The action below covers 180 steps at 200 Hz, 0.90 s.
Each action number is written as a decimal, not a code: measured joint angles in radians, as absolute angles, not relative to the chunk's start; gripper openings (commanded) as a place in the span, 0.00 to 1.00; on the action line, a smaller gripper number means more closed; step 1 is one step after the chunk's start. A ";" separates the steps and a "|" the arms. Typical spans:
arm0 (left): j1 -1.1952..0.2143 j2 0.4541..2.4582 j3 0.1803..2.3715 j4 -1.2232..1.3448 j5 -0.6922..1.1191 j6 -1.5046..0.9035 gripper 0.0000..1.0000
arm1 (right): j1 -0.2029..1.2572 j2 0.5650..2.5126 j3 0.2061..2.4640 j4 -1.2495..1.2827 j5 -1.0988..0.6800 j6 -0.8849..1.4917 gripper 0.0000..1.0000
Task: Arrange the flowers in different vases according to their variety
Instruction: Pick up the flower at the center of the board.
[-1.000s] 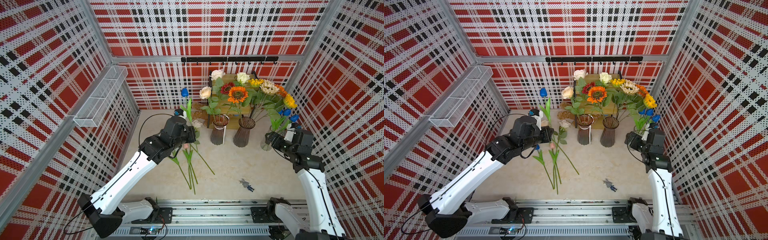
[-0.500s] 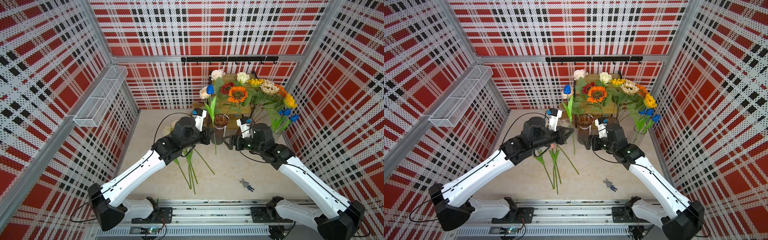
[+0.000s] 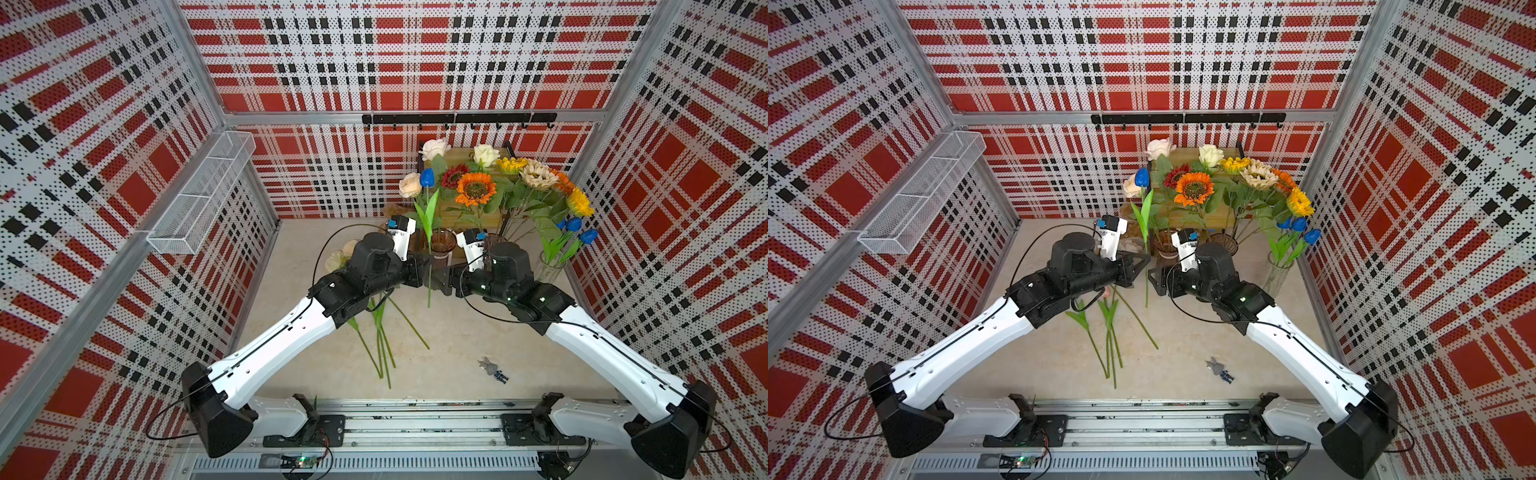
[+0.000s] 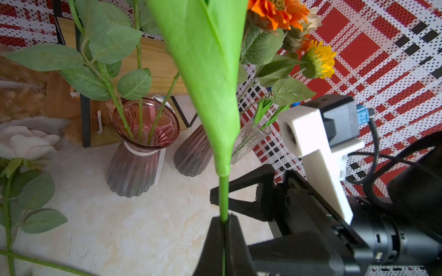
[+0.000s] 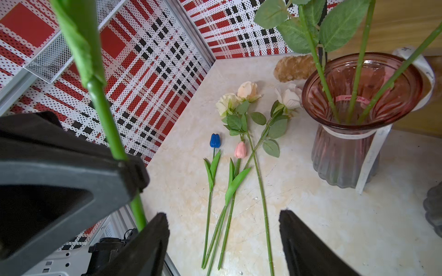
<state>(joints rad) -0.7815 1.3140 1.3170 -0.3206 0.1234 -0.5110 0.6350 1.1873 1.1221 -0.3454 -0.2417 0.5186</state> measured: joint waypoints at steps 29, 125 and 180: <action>-0.781 1.313 1.309 -0.304 0.114 -0.503 0.00 | 0.635 1.187 1.136 -0.358 -0.224 0.512 0.79; -0.769 1.314 1.263 -0.299 0.103 -0.480 0.00 | 0.646 1.156 1.143 -0.375 -0.232 0.503 0.72; -0.786 1.321 1.263 -0.292 0.102 -0.483 0.00 | 0.646 1.174 1.143 -0.345 -0.260 0.509 0.69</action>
